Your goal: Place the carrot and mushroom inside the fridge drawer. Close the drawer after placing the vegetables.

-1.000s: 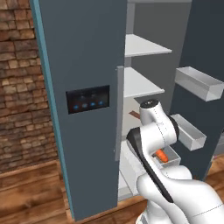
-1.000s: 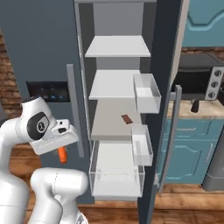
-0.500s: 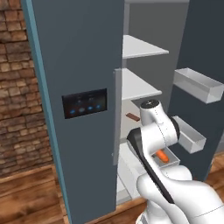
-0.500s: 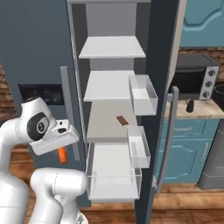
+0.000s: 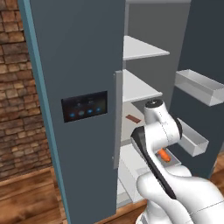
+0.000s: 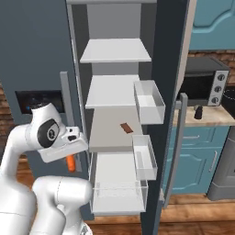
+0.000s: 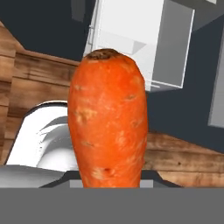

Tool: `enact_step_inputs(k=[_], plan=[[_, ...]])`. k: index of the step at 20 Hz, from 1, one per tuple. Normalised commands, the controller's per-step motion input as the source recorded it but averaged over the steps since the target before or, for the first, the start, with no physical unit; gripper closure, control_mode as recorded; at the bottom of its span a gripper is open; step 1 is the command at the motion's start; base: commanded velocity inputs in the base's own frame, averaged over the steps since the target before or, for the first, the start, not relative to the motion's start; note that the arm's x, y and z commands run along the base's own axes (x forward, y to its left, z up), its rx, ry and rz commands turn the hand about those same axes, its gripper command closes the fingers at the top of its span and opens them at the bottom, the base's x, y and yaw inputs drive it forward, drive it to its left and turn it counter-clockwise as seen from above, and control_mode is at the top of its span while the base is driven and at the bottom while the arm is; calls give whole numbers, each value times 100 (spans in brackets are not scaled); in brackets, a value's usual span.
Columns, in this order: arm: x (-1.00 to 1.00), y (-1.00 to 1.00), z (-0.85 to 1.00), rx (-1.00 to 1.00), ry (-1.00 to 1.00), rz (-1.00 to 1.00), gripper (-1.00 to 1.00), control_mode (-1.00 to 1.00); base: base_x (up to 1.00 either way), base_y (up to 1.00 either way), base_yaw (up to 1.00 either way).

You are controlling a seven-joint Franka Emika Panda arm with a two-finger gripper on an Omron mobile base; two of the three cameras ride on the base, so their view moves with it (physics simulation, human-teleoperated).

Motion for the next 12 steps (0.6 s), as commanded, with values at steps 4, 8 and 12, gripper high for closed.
enact_step_inputs(k=[4,8,12], plan=[[100,-32,-62,6,17,0,100,-100,0,0,0],[79,-26,-62,2,18,0,100,-100,0,0,0],[51,-35,-57,3,17,0,100,-100,0,0,0]])
